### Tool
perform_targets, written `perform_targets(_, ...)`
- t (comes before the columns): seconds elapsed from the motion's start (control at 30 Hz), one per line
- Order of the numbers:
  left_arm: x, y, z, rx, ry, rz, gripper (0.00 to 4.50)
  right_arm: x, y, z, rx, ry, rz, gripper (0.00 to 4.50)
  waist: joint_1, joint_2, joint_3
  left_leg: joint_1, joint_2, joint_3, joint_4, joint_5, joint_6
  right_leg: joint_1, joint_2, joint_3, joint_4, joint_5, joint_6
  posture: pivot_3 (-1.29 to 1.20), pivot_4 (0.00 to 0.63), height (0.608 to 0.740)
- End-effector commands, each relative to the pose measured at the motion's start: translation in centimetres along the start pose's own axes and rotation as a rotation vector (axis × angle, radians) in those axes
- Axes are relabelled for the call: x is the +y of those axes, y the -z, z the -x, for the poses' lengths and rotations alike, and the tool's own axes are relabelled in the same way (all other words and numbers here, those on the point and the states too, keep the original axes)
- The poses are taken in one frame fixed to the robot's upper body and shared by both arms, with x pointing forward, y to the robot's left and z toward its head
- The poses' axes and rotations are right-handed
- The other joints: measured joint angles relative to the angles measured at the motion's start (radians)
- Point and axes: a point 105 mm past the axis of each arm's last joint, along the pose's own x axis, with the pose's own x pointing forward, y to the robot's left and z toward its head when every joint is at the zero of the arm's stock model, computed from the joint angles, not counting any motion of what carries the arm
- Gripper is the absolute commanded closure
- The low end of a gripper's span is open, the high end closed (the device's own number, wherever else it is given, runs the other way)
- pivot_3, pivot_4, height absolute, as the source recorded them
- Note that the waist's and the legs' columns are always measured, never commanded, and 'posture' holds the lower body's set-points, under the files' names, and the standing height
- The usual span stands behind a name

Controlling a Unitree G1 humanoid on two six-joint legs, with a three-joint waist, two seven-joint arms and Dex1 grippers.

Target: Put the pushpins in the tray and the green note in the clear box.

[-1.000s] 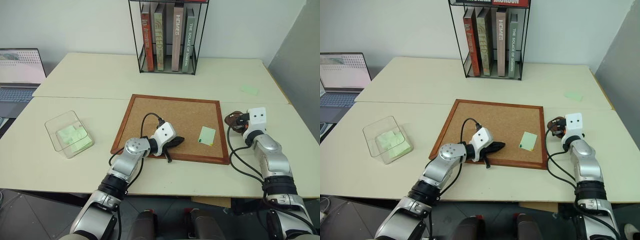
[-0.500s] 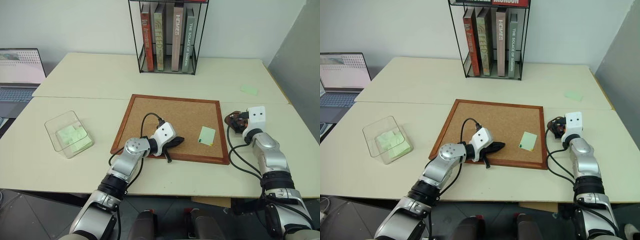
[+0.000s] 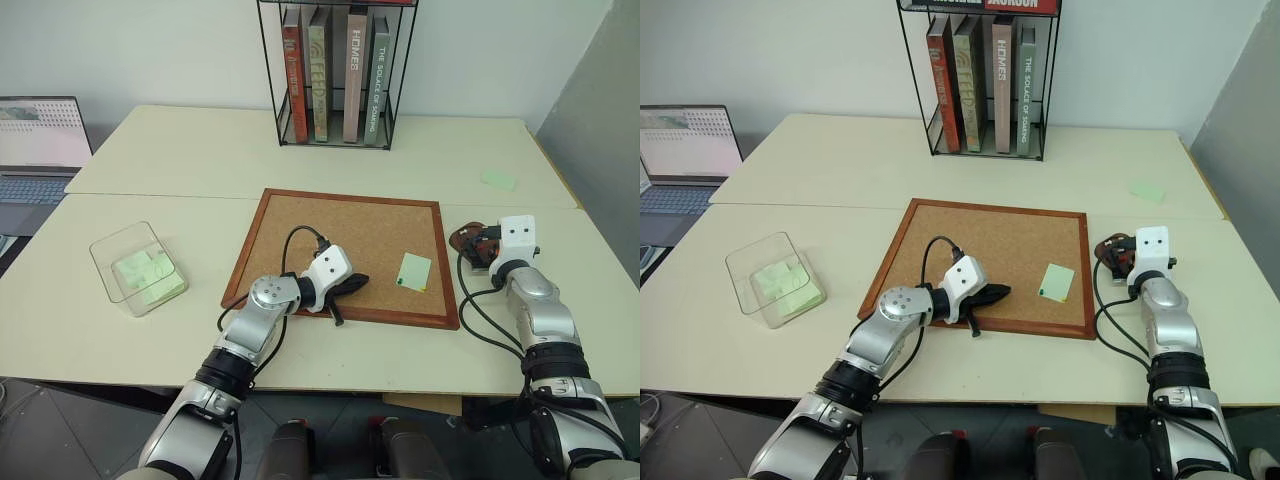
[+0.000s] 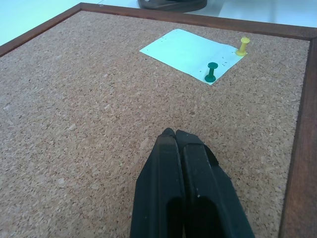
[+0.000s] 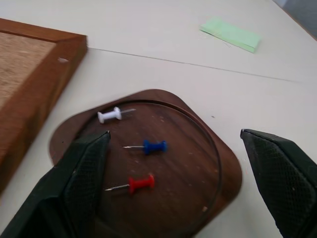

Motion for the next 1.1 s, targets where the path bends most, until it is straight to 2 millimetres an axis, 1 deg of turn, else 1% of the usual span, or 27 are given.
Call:
perform_targets(0.03, -1.1, 1.6, -0.2, 0.059, 0.039, 0.007, 4.50, -0.8, -0.7, 0.0, -0.007, 0.036, -0.028, 0.02, 0.000, 0.000, 0.000, 0.000, 0.000, 0.000, 0.000, 0.000, 0.000, 0.000, 0.000, 0.000, 0.000, 0.000, 0.000, 0.00, 0.150, 0.740)
perform_targets(0.07, -1.1, 1.6, -0.2, 0.059, 0.039, 0.006, 4.50, -0.7, -0.8, 0.0, -0.007, 0.034, -0.042, 0.02, 0.000, 0.000, 0.000, 0.000, 0.000, 0.000, 0.000, 0.000, 0.000, 0.000, 0.000, 0.000, 0.000, 0.000, 0.000, 0.00, 0.150, 0.740)
perform_targets(0.23, -1.1, 1.6, -0.2, 0.059, 0.040, 0.003, 4.50, -0.1, -1.7, 0.1, -0.025, 0.001, -0.233, 0.02, 0.000, 0.000, 0.000, 0.000, 0.000, 0.000, 0.000, 0.000, 0.000, 0.000, 0.000, 0.000, 0.000, 0.000, 0.000, 0.00, 0.150, 0.740)
perform_targets(0.53, -1.2, 1.7, -0.2, 0.060, 0.042, -0.003, 4.50, -0.4, -2.4, 0.4, -0.053, 0.007, -0.265, 0.02, 0.000, 0.000, 0.000, 0.000, 0.000, 0.000, 0.000, 0.000, 0.000, 0.000, 0.000, 0.000, 0.000, 0.000, 0.000, 0.00, 0.150, 0.740)
perform_targets(0.77, -1.1, 1.7, -0.1, 0.062, 0.043, -0.006, 4.50, -0.1, -4.9, 1.1, -0.181, -0.035, -0.351, 0.02, 0.000, 0.000, 0.000, 0.000, 0.000, 0.000, 0.000, 0.000, 0.000, 0.000, 0.000, 0.000, 0.000, 0.000, 0.000, 0.00, 0.150, 0.740)
perform_targets(0.87, -1.1, 1.7, -0.1, 0.063, 0.043, -0.007, 4.50, 1.0, -6.5, 2.0, -0.259, -0.134, -0.325, 0.02, 0.000, 0.000, 0.000, 0.000, 0.000, 0.000, 0.000, 0.000, 0.000, 0.000, 0.000, 0.000, 0.000, 0.000, 0.000, 0.00, 0.150, 0.740)
perform_targets(0.93, -1.1, 1.7, -0.1, 0.063, 0.042, -0.008, 4.50, 3.0, -7.2, 3.5, -0.318, -0.267, -0.276, 0.02, 0.000, 0.000, 0.000, 0.000, 0.000, 0.000, -0.001, 0.000, 0.000, 0.000, 0.000, 0.000, -0.001, 0.000, 0.000, 0.00, 0.150, 0.740)
perform_targets(1.0, -1.1, 1.7, -0.1, 0.063, 0.042, -0.008, 4.50, 4.6, -7.3, 5.1, -0.350, -0.368, -0.229, 0.02, 0.000, 0.000, 0.000, 0.000, 0.000, -0.001, -0.001, 0.000, 0.000, 0.000, 0.000, -0.001, -0.001, 0.000, 0.000, 0.00, 0.150, 0.740)
perform_targets(1.03, -1.1, 1.8, -0.1, 0.064, 0.042, -0.009, 4.50, 5.1, -7.1, 5.6, -0.355, -0.397, -0.210, 0.02, 0.000, 0.000, 0.000, 0.000, 0.001, -0.001, -0.001, 0.000, 0.000, 0.000, 0.000, -0.001, -0.001, 0.000, 0.000, 0.00, 0.150, 0.740)
perform_targets(1.1, -1.1, 1.8, -0.1, 0.064, 0.041, -0.008, 4.50, 6.4, -6.5, 7.6, -0.375, -0.491, -0.144, 0.02, 0.001, 0.000, 0.000, 0.000, 0.001, -0.001, -0.001, 0.000, 0.000, 0.000, 0.000, -0.001, -0.001, 0.000, 0.000, 0.00, 0.150, 0.740)
